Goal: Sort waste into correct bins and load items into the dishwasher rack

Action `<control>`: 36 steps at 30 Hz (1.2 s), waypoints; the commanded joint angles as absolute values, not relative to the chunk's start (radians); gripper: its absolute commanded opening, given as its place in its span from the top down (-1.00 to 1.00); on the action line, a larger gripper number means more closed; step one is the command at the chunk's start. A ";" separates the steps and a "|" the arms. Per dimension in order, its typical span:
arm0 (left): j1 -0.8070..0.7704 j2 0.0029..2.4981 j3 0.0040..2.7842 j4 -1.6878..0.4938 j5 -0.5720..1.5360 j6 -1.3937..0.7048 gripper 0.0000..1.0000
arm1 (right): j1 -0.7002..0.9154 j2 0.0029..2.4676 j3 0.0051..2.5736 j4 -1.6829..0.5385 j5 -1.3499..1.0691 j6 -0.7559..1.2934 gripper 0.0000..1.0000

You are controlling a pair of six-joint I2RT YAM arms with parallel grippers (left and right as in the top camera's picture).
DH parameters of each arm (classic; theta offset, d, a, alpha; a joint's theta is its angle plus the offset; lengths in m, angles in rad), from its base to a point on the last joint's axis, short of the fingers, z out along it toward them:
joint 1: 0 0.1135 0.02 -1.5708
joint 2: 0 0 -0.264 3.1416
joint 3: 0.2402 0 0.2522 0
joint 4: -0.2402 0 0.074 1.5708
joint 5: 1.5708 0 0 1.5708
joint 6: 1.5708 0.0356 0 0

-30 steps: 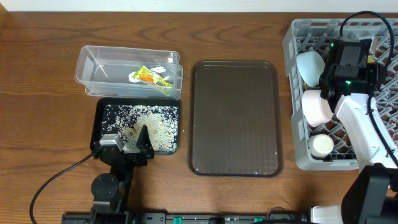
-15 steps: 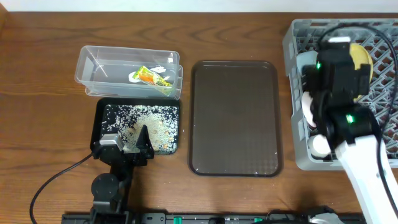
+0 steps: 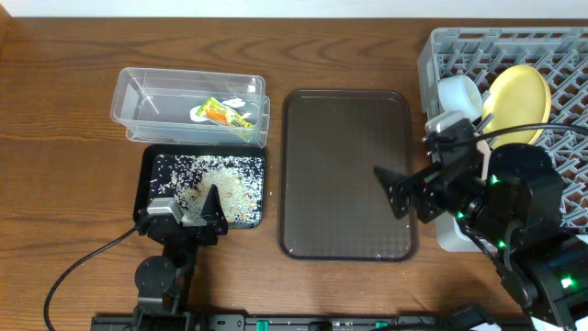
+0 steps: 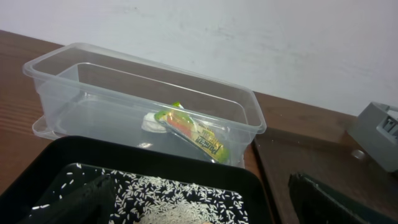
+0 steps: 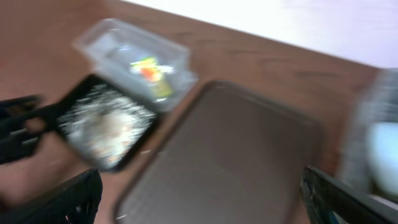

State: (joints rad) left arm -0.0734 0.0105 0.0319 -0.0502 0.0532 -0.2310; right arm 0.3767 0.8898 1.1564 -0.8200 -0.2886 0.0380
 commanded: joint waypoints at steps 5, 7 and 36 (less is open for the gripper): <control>-0.068 0.004 0.004 -0.065 0.052 -0.222 -0.82 | 0.387 0.890 1.159 -0.955 -0.364 0.043 -0.99; -0.068 0.004 0.004 -0.065 0.052 -0.222 -0.82 | 0.387 0.884 1.159 -0.961 -0.340 0.043 -0.99; -0.068 0.004 0.004 -0.065 0.052 -0.222 -0.82 | 0.339 0.048 0.219 -0.332 -0.192 -0.076 -0.98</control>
